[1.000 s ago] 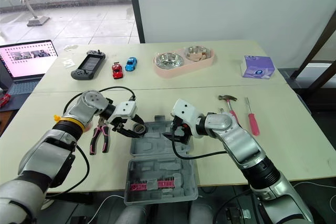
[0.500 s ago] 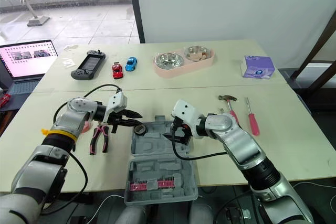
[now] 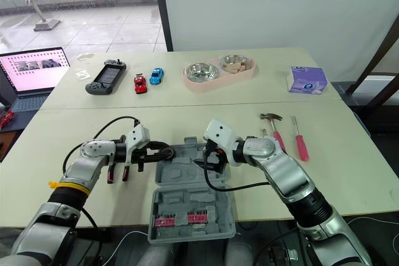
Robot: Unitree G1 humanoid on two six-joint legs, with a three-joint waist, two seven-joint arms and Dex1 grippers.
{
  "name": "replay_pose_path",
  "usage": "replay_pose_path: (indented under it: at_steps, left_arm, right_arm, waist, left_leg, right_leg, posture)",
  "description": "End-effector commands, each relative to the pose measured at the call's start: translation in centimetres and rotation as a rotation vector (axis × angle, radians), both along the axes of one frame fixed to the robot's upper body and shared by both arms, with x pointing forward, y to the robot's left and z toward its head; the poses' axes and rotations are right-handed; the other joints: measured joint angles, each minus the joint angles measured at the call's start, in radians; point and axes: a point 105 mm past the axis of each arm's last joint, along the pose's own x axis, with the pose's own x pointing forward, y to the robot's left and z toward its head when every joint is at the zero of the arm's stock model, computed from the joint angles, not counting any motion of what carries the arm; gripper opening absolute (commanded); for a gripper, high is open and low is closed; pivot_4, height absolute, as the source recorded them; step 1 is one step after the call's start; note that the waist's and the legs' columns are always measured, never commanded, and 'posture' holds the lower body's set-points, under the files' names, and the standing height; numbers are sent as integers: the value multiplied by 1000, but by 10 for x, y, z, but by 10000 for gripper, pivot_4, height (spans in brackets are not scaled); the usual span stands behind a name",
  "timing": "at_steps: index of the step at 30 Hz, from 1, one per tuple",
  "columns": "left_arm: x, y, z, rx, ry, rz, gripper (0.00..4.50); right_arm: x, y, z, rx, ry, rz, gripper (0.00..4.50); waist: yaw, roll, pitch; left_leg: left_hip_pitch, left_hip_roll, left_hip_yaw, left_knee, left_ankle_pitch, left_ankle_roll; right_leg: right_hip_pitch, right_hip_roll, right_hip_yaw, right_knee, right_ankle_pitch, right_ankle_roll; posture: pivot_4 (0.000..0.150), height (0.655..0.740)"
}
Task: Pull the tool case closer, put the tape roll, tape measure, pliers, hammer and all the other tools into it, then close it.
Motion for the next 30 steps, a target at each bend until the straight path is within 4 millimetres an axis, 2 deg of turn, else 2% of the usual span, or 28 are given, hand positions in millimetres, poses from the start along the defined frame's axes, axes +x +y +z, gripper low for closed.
replay_pose_path:
  at_steps: [1, 13, 19, 25, 28, 30]
  left_arm:
    - [1, 6, 0, 3, -40, 28, 16976]
    - [-6, 11, -37, 150, -50, 21, 16976]
    - [-3, 13, -35, 152, -53, 36, 16976]
    - [7, 16, -15, 113, -73, 54, 16976]
    - [13, 17, 16, 44, -98, 46, 16976]
    - [13, 20, 43, -19, -101, 31, 16976]
  right_arm:
    - [-6, 6, 14, 36, -50, 28, 45000]
    - [-10, 7, 17, 50, -47, 32, 45000]
    - [-10, 7, 18, 51, -48, 28, 45000]
    - [-8, 5, 18, 52, -54, 23, 45000]
    - [-4, -3, 22, 53, -70, -4, 45000]
    - [2, -17, 27, 62, -92, -48, 45000]
  waist:
    - [0, 0, 0]
    - [0, 0, -1]
    - [-3, 0, -1]
    - [-4, 0, -1]
    - [-5, 0, -1]
    - [-3, 0, -1]
  left_leg:
    - [0, 0, 0, 0, 0, 0]
    - [0, 0, 0, 0, 0, 0]
    - [1, 0, 0, 0, 0, 0]
    - [1, 0, 0, 0, 0, 0]
    - [1, 0, 0, 0, 0, 0]
    - [1, 0, 0, 0, 0, 0]
  right_leg:
    - [0, 0, 0, 0, 0, 0]
    - [0, 0, 0, 0, 0, 0]
    - [0, 0, 0, 0, 0, 0]
    - [1, 0, 0, 0, 0, 0]
    - [0, 0, 0, 0, 0, 0]
    - [0, 0, 0, 0, 0, 0]
  posture:
    - [1500, 7233]
    - [1500, 7233]
    - [1500, 7233]
    - [1500, 7233]
    - [1500, 7233]
    - [1500, 7233]
